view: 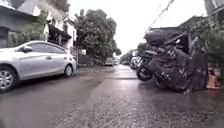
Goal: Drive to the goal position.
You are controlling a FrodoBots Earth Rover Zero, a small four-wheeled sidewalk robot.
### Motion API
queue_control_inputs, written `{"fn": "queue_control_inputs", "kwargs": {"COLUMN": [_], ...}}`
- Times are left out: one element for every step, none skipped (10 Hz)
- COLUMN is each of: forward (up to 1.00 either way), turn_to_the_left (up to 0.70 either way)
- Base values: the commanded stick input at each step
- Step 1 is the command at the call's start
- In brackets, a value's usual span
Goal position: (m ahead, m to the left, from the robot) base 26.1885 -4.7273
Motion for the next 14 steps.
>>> {"fn": "queue_control_inputs", "kwargs": {"forward": [1.00,1.00,1.00,1.00,1.00,1.00,1.00,1.00,1.00,1.00,1.00,1.00,1.00,1.00], "turn_to_the_left": [0.00,0.00,0.20,0.06,0.00,0.00,0.00,0.00,0.00,0.00,0.00,0.00,0.00,0.00]}}
